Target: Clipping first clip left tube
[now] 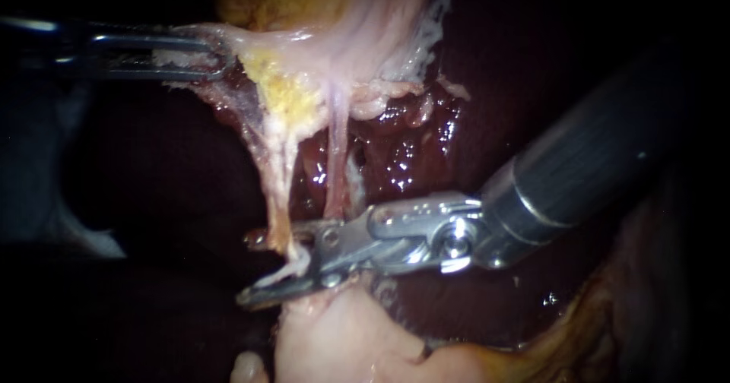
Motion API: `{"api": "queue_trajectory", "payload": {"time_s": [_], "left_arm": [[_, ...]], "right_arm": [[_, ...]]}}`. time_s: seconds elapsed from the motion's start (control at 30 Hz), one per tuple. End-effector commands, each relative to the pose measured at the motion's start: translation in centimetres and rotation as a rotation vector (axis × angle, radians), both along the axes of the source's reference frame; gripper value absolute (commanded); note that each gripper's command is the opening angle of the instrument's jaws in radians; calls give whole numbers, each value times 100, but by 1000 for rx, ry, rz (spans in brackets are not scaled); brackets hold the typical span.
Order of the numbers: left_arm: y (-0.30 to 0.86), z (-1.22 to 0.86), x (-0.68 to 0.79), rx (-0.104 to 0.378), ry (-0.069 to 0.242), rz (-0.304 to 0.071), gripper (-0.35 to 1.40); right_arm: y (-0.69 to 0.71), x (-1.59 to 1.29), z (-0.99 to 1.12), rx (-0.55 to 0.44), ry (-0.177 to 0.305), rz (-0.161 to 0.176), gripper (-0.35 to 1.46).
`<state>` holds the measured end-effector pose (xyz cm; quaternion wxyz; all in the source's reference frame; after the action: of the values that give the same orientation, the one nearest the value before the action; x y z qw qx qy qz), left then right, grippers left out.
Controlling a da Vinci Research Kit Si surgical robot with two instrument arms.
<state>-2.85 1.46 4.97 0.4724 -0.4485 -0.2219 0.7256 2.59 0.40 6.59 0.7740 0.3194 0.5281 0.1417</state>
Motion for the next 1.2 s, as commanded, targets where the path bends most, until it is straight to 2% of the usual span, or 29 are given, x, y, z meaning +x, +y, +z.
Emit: {"api": "queue_trajectory", "payload": {"time_s": [0.03, 0.17, 0.27, 0.47, 0.6, 0.73, 0.93, 1.1, 1.2], "left_arm": [[0, 0, 0, 0, 0, 0, -35], [0, 0, 0, 0, 0, 0, -35], [0, 0, 0, 0, 0, 0, -35], [0, 0, 0, 0, 0, 0, -35], [0, 0, 0, 0, 0, 0, -35], [0, 0, 0, 0, 0, 0, -35], [0, -1, 1, 1, 0, 0, -35], [1, 0, 1, 1, 0, 0, -35], [1, 0, 1, 1, 0, 0, -35]], "right_arm": [[-2, 2, -1, 22, 0, 8, 42], [-10, 7, -10, 116, -22, 33, 39], [-18, 15, -20, 150, -26, 39, 37], [-31, 33, -41, 161, -12, 35, 37], [-35, 41, -52, 164, -8, 33, 36], [-32, 42, -58, 173, -6, 36, 28], [-19, 31, -64, 263, -33, 53, -33], [-13, 22, -63, 325, -54, 65, -35], [-12, 17, -61, 321, -69, 56, -35]]}}
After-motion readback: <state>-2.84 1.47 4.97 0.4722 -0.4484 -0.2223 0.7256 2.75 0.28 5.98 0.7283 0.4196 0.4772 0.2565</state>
